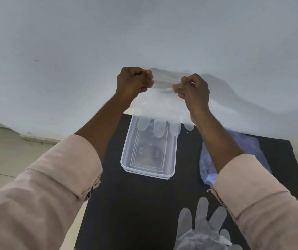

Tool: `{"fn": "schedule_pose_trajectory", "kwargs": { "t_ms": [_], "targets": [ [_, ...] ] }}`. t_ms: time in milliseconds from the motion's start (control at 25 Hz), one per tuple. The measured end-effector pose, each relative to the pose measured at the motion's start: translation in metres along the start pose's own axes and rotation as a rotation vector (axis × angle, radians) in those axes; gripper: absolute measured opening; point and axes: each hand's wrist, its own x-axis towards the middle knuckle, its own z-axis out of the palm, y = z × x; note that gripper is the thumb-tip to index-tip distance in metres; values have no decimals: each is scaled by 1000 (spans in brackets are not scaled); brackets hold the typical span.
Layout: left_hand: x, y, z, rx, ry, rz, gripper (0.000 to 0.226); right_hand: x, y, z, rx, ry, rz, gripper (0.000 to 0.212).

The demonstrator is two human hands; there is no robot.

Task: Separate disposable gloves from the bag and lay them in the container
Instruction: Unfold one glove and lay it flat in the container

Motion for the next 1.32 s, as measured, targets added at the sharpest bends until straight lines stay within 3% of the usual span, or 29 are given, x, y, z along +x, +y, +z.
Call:
{"fn": "schedule_pose_trajectory", "kwargs": {
  "t_ms": [200, 360, 520, 640, 720, 840, 1000, 1320],
  "targets": [
    [2, 4, -2, -68, 22, 222, 16, -4, -8, -2, 126, 20, -228, 17],
    [-25, -37, -14, -57, -15, 279, 18, -44, 32, 2, 114, 25, -323, 15],
    [-49, -118, -30, 208, -107, 154, 9, -85, 110, 2, -170, -64, -299, 10],
    [-60, -170, -35, 629, -124, 323, 22, -102, 149, 2, -483, -49, -177, 28],
    [-67, -187, -37, 784, -148, 345, 34, -113, 162, 2, -600, -68, -117, 32],
    [-81, -198, -35, 878, -160, 294, 41, -125, 176, -1, -671, -113, -81, 23],
    [-90, -197, -33, 948, -204, 191, 28, -129, 178, -1, -688, -134, -9, 13],
    [-104, -191, -31, 989, -304, -3, 20, -136, 177, -8, -761, -245, 90, 12]
  ]
}}
